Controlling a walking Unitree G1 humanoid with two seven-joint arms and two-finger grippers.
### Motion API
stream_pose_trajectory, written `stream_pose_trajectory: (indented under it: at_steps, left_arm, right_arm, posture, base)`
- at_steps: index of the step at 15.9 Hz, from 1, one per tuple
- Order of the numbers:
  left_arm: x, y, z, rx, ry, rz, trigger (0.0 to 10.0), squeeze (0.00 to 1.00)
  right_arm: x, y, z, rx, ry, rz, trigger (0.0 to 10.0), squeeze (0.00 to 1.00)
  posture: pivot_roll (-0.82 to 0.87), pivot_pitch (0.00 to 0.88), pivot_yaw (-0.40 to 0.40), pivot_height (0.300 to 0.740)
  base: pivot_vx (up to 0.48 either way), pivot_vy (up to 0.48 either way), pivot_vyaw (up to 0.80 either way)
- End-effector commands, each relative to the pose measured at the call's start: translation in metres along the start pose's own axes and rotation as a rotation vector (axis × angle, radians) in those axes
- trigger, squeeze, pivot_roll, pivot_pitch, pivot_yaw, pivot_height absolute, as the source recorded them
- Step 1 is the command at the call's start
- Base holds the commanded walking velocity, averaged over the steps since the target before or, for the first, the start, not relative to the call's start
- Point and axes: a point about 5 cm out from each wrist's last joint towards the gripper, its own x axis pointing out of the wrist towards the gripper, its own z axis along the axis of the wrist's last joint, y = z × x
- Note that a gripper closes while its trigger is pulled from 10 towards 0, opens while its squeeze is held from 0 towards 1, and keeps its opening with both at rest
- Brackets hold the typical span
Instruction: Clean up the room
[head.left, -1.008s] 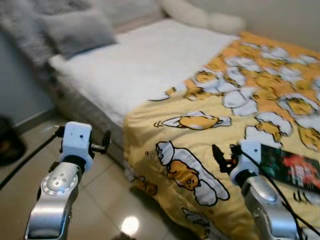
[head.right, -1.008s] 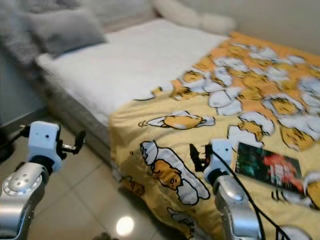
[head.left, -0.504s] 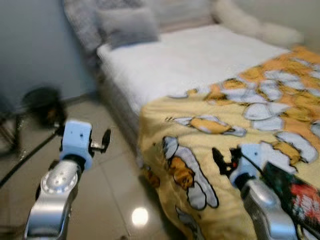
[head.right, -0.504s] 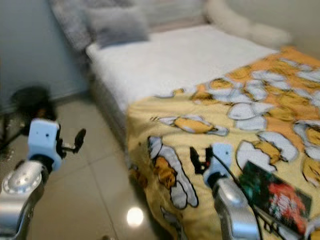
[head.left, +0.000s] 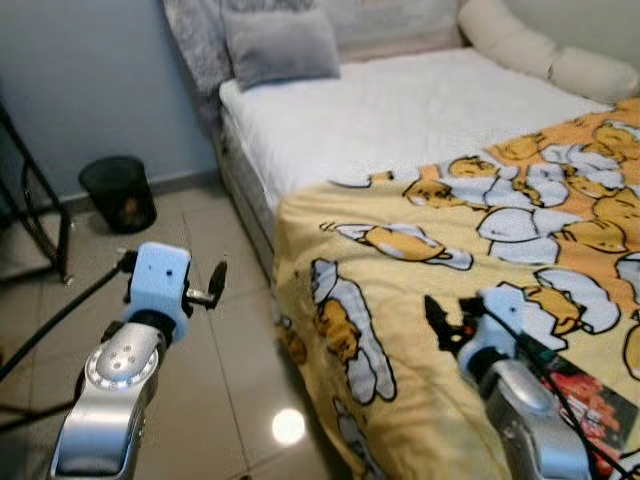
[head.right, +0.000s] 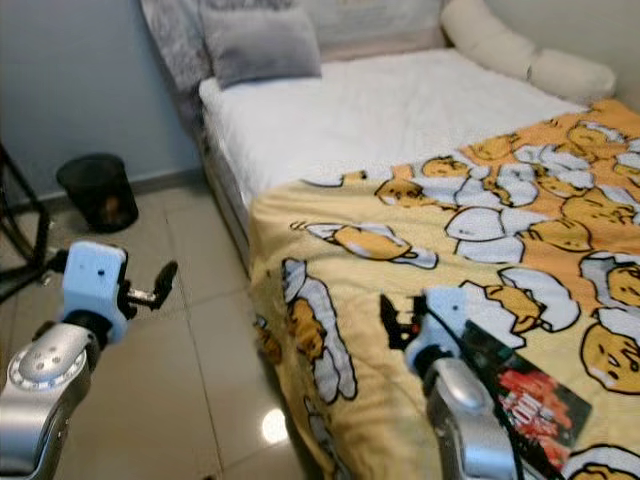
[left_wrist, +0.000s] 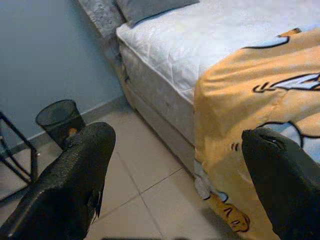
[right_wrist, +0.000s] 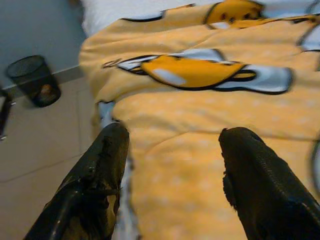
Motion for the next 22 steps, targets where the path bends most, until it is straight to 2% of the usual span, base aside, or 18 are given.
stream_pose_trajectory:
  at_steps: [1,4,12,17,18,22]
  left_arm:
    - [0.0002,-0.0004,0.0003,0.031,0.006,-0.016,10.0,0.58]
    - [0.0002,-0.0034,0.0007,0.035,0.006,-0.029,10.0,0.57]
    - [-0.0028,-0.0017,-0.0043,0.038,0.028,-0.006,10.0,0.59]
    - [-0.0026,-0.0003,-0.0028,0.04,0.028,0.003,10.0,0.6]
    - [-0.0023,0.0014,-0.0036,0.012,0.036,0.015,10.0,0.58]
    - [-0.001,0.0032,-0.0026,0.019,0.031,0.016,10.0,0.57]
  right_arm:
    - [0.0016,0.003,0.0039,0.009,-0.009,0.009,10.0,0.0]
    - [0.0016,0.0008,0.0048,0.023,-0.008,-0.008,10.0,0.0]
    - [-0.0013,0.0021,0.003,0.081,0.003,-0.011,10.0,0.0]
    - [-0.0022,0.0039,0.0041,0.103,0.003,-0.012,10.0,0.0]
    - [-0.002,0.0039,0.0045,0.104,0.003,-0.013,10.0,0.0]
    - [-0.0014,0.0059,0.0044,0.109,0.009,-0.011,10.0,0.0]
  posture:
    - [-0.05,0.0,-0.008,0.74]
    - [-0.05,0.0,-0.009,0.74]
    - [-0.05,0.0,-0.007,0.74]
    - [-0.05,0.0,-0.01,0.74]
    - [-0.05,0.0,-0.011,0.74]
    - [-0.05,0.0,-0.014,0.74]
  base:
    - [0.0,0.0,0.0]
    - [0.0,0.0,0.0]
    - [0.0,0.0,-0.8]
    - [0.0,-0.442,-0.8]
    - [0.0,0.0,-0.8]
    - [0.0,0.0,0.0]
